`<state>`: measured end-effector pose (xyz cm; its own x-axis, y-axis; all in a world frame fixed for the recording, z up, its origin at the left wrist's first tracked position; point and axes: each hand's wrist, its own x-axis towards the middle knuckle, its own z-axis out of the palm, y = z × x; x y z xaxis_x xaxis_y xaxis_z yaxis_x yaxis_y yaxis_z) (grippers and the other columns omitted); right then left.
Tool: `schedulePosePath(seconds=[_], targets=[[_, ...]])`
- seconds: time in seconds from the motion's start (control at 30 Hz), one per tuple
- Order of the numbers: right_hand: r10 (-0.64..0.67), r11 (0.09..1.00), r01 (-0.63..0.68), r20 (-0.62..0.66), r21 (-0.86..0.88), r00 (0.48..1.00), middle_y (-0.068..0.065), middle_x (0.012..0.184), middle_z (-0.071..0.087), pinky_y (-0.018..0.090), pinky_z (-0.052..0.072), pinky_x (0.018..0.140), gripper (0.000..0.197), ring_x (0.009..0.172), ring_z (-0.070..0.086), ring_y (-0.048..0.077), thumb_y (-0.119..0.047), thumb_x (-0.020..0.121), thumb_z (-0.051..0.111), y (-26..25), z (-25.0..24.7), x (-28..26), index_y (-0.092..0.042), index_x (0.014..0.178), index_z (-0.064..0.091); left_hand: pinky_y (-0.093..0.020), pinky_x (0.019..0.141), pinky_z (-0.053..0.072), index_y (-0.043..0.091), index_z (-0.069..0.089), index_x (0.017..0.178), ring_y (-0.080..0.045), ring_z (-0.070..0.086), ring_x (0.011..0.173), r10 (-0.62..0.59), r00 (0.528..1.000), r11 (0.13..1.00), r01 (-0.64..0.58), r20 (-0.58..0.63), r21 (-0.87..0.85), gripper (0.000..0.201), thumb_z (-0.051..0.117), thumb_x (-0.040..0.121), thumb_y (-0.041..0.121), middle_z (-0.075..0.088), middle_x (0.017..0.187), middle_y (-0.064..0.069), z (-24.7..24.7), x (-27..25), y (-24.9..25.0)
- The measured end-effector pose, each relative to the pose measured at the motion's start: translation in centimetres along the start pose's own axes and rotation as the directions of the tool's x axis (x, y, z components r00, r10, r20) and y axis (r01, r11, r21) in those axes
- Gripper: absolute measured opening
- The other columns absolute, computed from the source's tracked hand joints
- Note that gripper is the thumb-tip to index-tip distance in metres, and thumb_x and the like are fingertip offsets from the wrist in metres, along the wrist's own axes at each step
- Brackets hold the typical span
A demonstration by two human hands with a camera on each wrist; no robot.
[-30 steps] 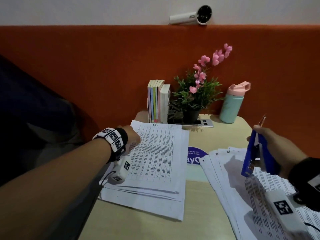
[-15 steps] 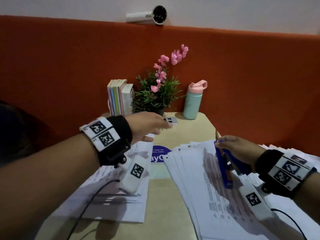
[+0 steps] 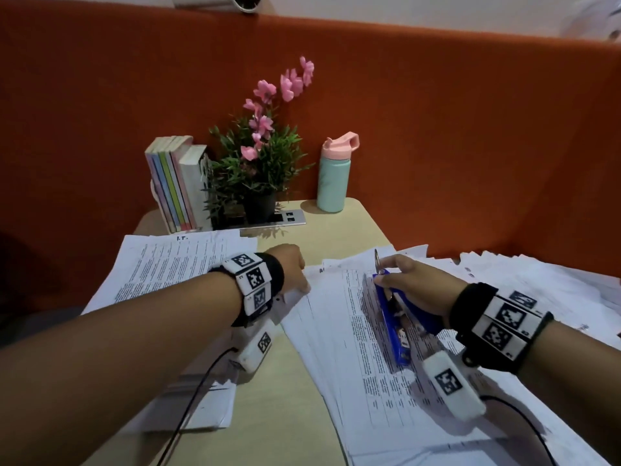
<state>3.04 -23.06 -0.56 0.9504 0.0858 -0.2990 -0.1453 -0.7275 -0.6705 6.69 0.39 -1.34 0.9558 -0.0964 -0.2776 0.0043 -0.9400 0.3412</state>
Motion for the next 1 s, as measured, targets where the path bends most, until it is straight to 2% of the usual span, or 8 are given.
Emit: schedulePosePath(seconds=[0.13,0.23,0.43,0.6,0.7,0.87,0.93,1.0], targets=[[-0.019,0.994,0.020,-0.008,0.103,1.000,0.014,0.100,0.070,0.056,0.056,0.085,0.025,0.092,0.068,0.041,-0.047,0.087,0.061,0.6,-0.2,0.2,-0.042,0.111,0.055,-0.020,0.073,0.039,0.019,0.068,0.101,-0.013,0.056,0.089,-0.014,0.996,0.987,-0.002,-0.093,-0.163,0.030,0.083,0.077,0.030,0.063,0.100,0.004,-0.8,0.4,-2.0],[-0.041,0.997,0.041,-0.002,0.070,0.999,0.012,0.097,0.071,0.058,0.055,0.084,0.029,0.091,0.068,0.041,-0.056,0.076,0.061,0.8,-0.5,0.3,-0.049,0.104,0.055,-0.021,0.073,0.042,0.016,0.072,0.112,-0.014,0.059,0.088,-0.043,0.995,0.984,0.027,-0.089,-0.176,0.032,0.078,0.084,0.031,0.067,0.100,0.003,-1.4,0.3,-3.1],[-0.118,0.991,0.117,0.011,0.063,0.993,0.005,0.102,0.069,0.054,0.056,0.086,0.028,0.088,0.070,0.033,-0.041,0.096,0.056,0.2,-1.1,-0.3,-0.039,0.124,0.053,-0.016,0.086,0.038,0.013,0.073,0.116,-0.017,0.059,0.114,0.003,0.972,0.961,-0.067,-0.234,-0.268,0.025,0.062,0.096,0.022,0.066,0.126,0.004,-2.3,-1.0,-3.7],[-0.269,0.962,0.269,0.005,-0.043,0.963,-0.005,0.108,0.068,0.049,0.059,0.083,0.038,0.087,0.073,0.020,-0.041,0.096,0.057,-1.8,-2.7,-1.0,-0.051,0.132,0.049,-0.027,0.050,0.056,0.009,0.060,0.097,-0.024,0.064,0.053,-0.104,0.994,0.780,0.052,-0.047,-0.623,0.001,0.059,0.096,0.010,0.062,0.076,-0.013,-3.1,-3.1,-3.7],[-0.332,0.916,0.337,0.061,-0.215,0.941,-0.013,0.099,0.064,0.036,0.059,0.079,0.051,0.081,0.070,0.010,-0.040,0.095,0.057,-3.2,-2.8,-1.7,-0.055,0.139,0.035,-0.032,0.052,0.054,0.009,0.052,0.099,-0.022,0.061,0.042,-0.103,0.984,0.723,0.175,0.146,-0.669,0.008,0.056,0.095,0.004,0.068,0.072,-0.023,-2.7,-4.8,-3.3],[-0.336,0.784,0.408,0.232,-0.468,0.913,-0.014,0.106,0.063,0.016,0.049,0.068,0.045,0.081,0.062,0.002,-0.034,0.098,0.055,-2.7,-0.6,-2.6,-0.052,0.136,0.040,-0.040,0.063,0.053,0.004,0.046,0.120,-0.029,0.062,0.053,-0.054,0.945,0.829,0.222,0.323,-0.513,0.030,0.058,0.093,0.007,0.072,0.074,-0.024,-0.3,-8.4,-2.9],[-0.284,0.763,0.394,0.282,-0.511,0.916,-0.012,0.119,0.062,0.022,0.051,0.081,0.043,0.091,0.060,0.004,-0.035,0.098,0.055,-1.9,0.3,-2.7,-0.056,0.134,0.043,-0.031,0.060,0.054,0.001,0.053,0.123,-0.025,0.062,0.055,-0.051,0.929,0.981,0.116,0.366,-0.158,0.039,0.064,0.092,0.020,0.071,0.077,-0.015,-0.1,-9.6,-2.6],[-0.246,0.745,0.396,0.331,-0.537,0.911,-0.014,0.132,0.058,0.027,0.049,0.092,0.044,0.103,0.058,0.007,-0.035,0.097,0.054,-1.5,1.0,-2.8,-0.056,0.135,0.045,-0.023,0.061,0.048,0.009,0.061,0.123,-0.016,0.058,0.061,0.006,0.961,0.972,-0.070,0.275,0.224,0.043,0.065,0.091,0.037,0.067,0.085,0.000,-0.9,-10.1,-2.1]])
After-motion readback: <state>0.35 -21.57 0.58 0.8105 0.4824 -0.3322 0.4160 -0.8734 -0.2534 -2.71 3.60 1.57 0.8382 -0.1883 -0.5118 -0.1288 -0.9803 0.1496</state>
